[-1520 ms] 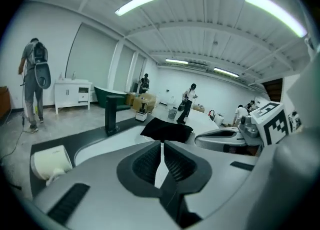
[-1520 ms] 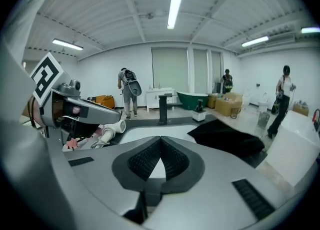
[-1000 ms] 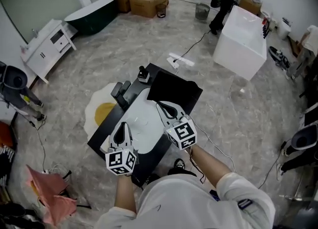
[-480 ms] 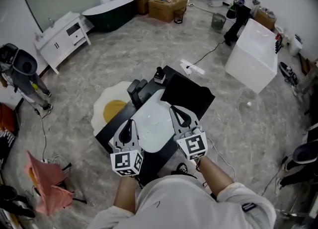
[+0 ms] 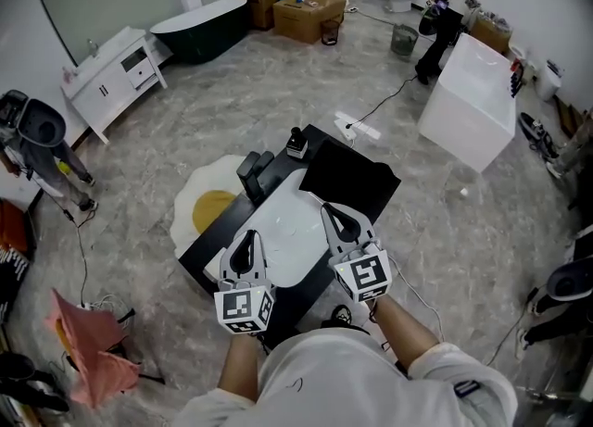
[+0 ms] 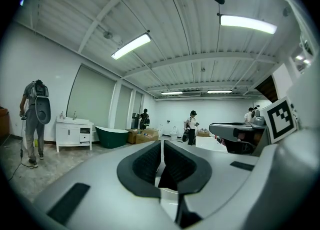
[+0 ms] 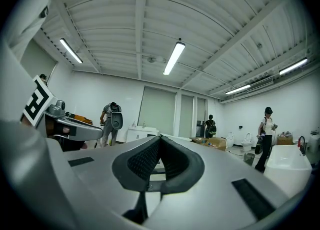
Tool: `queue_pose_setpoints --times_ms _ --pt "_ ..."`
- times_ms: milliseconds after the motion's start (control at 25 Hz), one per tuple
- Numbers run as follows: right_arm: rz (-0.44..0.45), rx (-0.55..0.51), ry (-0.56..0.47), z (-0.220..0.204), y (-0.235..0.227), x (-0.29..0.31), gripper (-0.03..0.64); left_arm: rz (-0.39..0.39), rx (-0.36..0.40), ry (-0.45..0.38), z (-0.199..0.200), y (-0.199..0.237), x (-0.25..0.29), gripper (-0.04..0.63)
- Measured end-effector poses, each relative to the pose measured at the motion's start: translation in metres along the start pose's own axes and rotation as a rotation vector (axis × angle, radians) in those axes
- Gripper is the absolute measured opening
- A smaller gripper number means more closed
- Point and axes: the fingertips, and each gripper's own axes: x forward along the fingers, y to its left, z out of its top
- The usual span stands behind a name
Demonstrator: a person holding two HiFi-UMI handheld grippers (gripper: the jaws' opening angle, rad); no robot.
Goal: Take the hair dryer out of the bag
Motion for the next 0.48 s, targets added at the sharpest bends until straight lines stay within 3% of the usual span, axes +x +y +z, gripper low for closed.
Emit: queue_pose_setpoints --times_ms 480 --pt "0.032 -0.005 0.022 -0.0038 0.0043 -0.0045 -0.002 -0.005 -0.009 0.01 -0.0079 -0.0094 0.0006 0.034"
